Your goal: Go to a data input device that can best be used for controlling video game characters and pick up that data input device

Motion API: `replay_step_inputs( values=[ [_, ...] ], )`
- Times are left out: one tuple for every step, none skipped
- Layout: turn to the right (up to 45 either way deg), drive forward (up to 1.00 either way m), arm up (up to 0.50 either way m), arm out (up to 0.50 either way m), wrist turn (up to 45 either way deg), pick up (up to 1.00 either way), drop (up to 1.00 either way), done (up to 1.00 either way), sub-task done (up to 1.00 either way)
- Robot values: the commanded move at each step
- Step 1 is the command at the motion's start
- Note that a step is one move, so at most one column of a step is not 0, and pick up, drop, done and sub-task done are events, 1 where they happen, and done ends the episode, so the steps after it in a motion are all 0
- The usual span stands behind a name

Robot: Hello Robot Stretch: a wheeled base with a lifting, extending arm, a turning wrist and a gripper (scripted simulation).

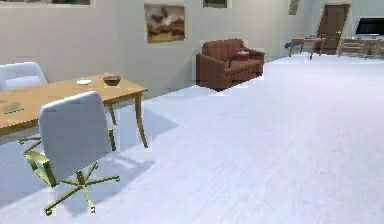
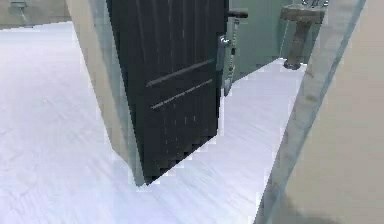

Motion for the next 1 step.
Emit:
replay_step_inputs(
  values=[
    [-45.0,0.00,0.00,0.00,0.0,0.00,0.00,0.00,0.00]
  ],
)
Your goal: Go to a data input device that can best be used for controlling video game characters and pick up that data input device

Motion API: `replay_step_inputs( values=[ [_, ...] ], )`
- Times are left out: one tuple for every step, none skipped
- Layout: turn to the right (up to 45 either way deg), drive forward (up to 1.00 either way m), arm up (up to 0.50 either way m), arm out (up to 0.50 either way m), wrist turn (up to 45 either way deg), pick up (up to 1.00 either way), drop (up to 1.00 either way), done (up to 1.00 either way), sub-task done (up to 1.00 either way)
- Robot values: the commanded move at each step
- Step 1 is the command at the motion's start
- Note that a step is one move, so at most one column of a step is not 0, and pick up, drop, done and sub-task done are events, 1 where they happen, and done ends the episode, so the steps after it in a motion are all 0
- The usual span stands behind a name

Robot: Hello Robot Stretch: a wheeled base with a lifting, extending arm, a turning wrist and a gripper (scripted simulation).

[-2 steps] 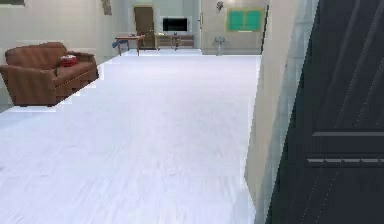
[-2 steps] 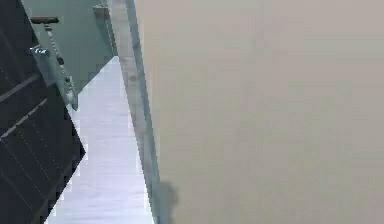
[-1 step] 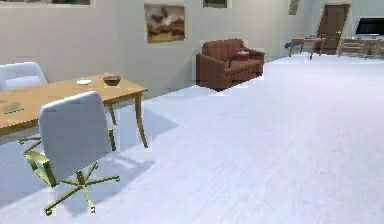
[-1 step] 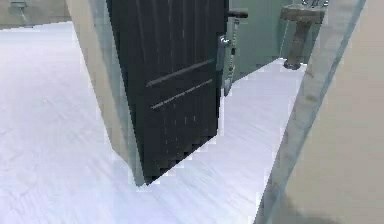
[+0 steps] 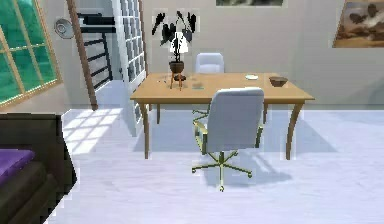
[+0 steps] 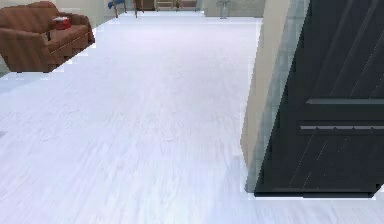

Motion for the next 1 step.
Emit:
replay_step_inputs(
  values=[
    [0.0,0.15,0.00,0.00,0.0,0.00,0.00,0.00,0.00]
  ],
)
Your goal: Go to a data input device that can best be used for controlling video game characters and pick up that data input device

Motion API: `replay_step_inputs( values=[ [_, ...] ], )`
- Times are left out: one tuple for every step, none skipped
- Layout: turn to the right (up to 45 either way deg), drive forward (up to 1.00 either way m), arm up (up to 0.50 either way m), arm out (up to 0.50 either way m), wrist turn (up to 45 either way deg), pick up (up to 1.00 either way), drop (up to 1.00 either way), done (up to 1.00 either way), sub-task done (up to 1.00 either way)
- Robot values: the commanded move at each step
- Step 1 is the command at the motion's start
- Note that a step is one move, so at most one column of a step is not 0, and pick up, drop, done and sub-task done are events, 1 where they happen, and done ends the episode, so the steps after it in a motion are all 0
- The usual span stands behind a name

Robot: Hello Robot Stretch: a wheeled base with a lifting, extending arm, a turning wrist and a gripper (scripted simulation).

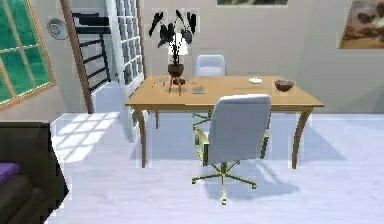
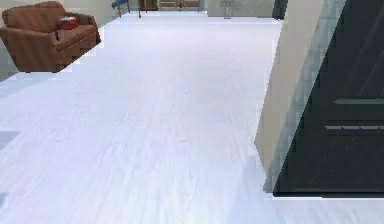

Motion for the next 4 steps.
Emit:
replay_step_inputs(
  values=[
    [45.0,0.00,0.00,0.00,0.0,0.00,0.00,0.00,0.00],
    [15.0,0.00,0.00,0.00,0.0,0.00,0.00,0.00,0.00],
    [0.0,1.00,0.00,0.00,0.0,0.00,0.00,0.00,0.00],
    [3.0,0.00,0.00,0.00,0.0,0.00,0.00,0.00,0.00]
  ],
)
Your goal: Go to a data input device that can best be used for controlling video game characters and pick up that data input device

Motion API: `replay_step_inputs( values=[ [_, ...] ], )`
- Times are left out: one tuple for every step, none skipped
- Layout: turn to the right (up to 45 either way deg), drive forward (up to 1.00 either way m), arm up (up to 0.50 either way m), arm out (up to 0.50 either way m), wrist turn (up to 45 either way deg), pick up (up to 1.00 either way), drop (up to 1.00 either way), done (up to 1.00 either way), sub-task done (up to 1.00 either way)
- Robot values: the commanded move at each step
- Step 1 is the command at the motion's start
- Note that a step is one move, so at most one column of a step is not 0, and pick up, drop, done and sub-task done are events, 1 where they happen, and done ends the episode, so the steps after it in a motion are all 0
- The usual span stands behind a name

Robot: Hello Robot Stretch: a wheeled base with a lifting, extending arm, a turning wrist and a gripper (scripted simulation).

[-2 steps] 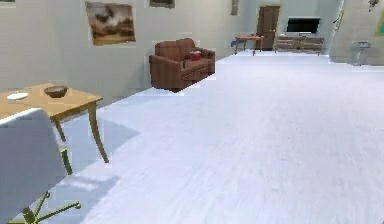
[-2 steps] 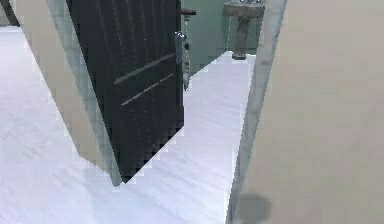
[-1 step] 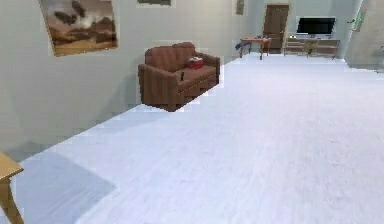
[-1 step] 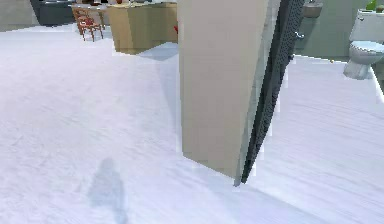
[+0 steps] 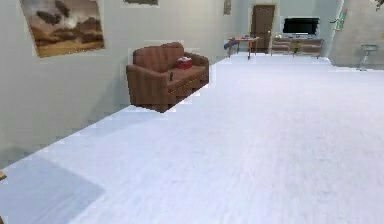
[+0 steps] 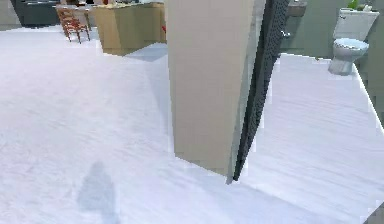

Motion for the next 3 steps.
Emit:
replay_step_inputs(
  values=[
    [0.0,1.00,0.00,0.00,0.0,0.00,0.00,0.00,0.00],
    [0.0,1.00,0.00,0.00,0.0,0.00,0.00,0.00,0.00],
    [0.0,0.55,0.00,0.00,0.0,0.00,0.00,0.00,0.00]
  ],
)
